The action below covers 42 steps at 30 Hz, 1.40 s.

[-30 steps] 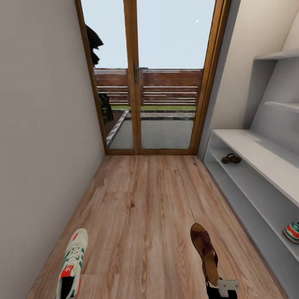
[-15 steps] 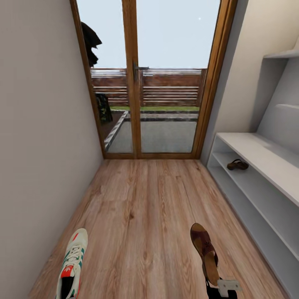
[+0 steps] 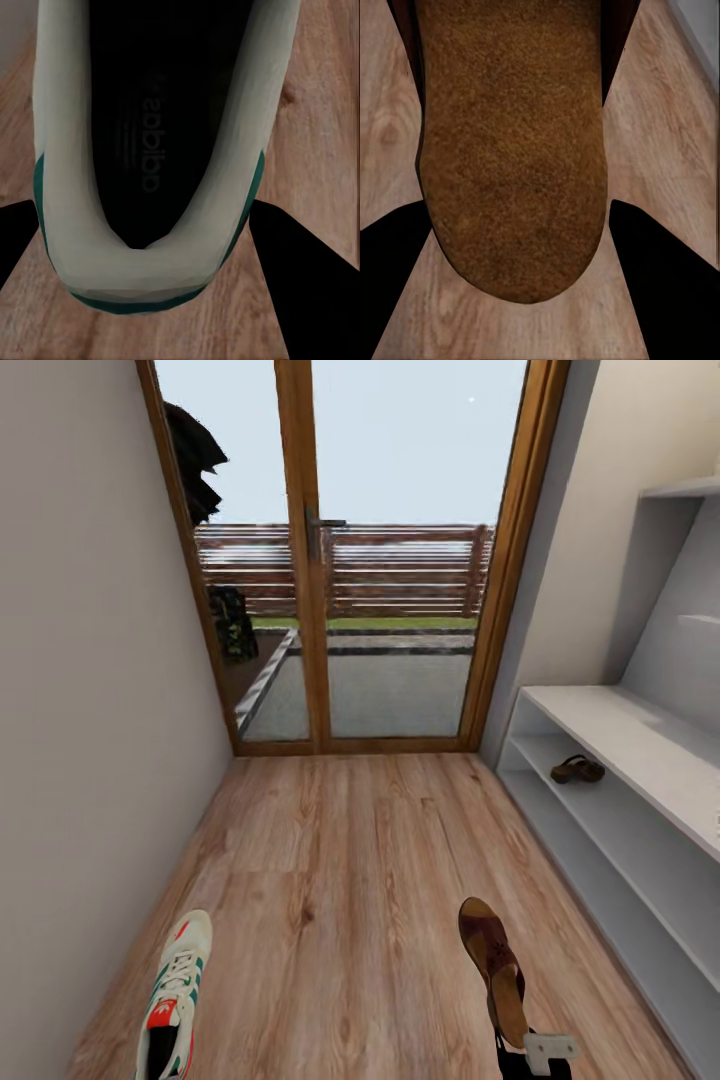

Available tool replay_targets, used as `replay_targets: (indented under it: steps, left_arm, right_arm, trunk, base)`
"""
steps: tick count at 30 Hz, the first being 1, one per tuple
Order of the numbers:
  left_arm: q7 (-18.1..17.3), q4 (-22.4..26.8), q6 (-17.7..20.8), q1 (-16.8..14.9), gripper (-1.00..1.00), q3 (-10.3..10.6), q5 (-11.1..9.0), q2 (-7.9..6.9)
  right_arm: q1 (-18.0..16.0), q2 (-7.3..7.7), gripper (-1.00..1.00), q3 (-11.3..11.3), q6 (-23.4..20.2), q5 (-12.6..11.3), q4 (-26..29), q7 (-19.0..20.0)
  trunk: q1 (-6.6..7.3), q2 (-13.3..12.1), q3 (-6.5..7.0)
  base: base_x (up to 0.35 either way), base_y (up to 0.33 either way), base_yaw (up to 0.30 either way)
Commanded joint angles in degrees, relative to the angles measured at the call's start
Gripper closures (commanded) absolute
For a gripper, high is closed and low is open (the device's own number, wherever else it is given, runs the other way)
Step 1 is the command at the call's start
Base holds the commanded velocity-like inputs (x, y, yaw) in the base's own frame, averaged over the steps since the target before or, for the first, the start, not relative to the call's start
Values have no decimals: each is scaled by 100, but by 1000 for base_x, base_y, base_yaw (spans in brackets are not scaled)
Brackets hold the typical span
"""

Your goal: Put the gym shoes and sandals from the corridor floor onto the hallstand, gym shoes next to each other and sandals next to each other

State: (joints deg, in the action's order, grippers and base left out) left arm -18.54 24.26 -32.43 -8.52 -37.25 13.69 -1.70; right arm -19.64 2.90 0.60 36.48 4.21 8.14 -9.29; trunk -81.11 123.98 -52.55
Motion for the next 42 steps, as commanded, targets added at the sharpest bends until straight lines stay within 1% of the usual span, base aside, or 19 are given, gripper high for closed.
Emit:
replay_targets:
  steps: [1,15,42]
  left_arm:
    - [-24,-1,-26,-7,100,-49,49,3]
    - [-26,-1,-27,-5,100,-54,46,3]
    - [-24,-1,-27,-8,100,-54,46,3]
  right_arm:
    - [-5,0,100,3,9,45,-5,-47]
    - [-5,0,100,10,9,45,-5,-47]
    - [-5,-6,100,11,9,36,-5,-47]
  trunk:
    - [-3,2,-5]
    - [-3,2,13]
    - [-3,2,20]
  base:
    - [339,6,-255]
    - [332,103,-265]
    - [283,212,-268]
